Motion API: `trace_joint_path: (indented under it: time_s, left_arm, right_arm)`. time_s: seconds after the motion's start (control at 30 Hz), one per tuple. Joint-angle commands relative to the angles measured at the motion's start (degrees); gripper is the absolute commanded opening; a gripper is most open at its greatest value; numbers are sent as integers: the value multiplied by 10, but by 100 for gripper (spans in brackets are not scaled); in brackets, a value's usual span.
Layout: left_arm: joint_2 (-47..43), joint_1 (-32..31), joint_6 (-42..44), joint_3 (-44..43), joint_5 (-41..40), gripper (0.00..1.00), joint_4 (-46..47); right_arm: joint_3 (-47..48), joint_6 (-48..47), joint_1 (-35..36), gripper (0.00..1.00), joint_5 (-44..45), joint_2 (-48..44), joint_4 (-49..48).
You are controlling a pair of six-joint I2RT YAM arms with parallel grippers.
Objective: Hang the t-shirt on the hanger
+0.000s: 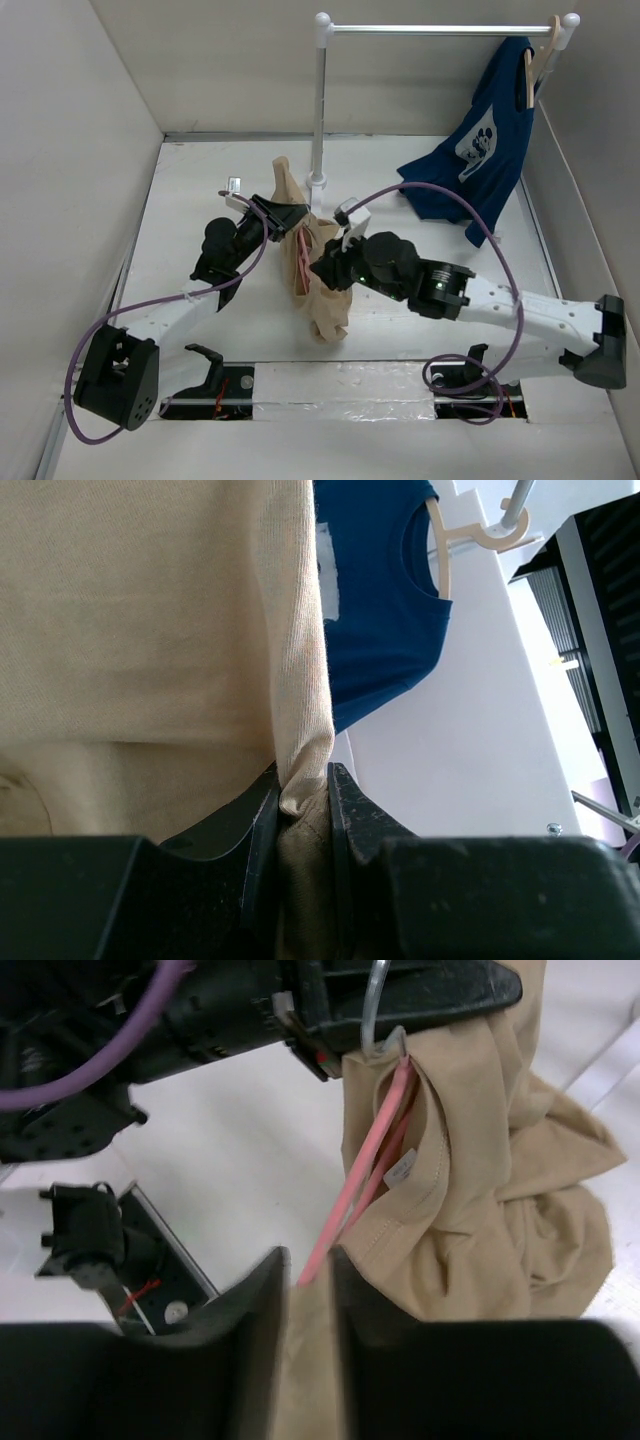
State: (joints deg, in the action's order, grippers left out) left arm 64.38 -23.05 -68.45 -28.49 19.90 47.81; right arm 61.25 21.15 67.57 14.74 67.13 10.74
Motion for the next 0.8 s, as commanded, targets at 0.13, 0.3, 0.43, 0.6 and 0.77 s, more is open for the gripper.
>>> trace_joint_path:
  time_s: [0.13,0.3,0.43,0.6,0.77]
  left_arm:
    - [-29,0,1,1,3,0,42]
    - [-31,0,1,-1,6,0,41]
    - [-33,0,0,-2,9,0,40]
    - [-32,0,2,-4,8,0,33]
    - [-28,0,68,-49,-6,15,-37]
  right_arm:
    - [71,-36,3,47,78,87,-48]
    - [77,-34,3,41,110,118,-51]
    - [74,-36,3,36,131,128,-65]
    - [71,-33,3,8,147,132,-81]
    - [53,-26,3,0,164,108,-73]
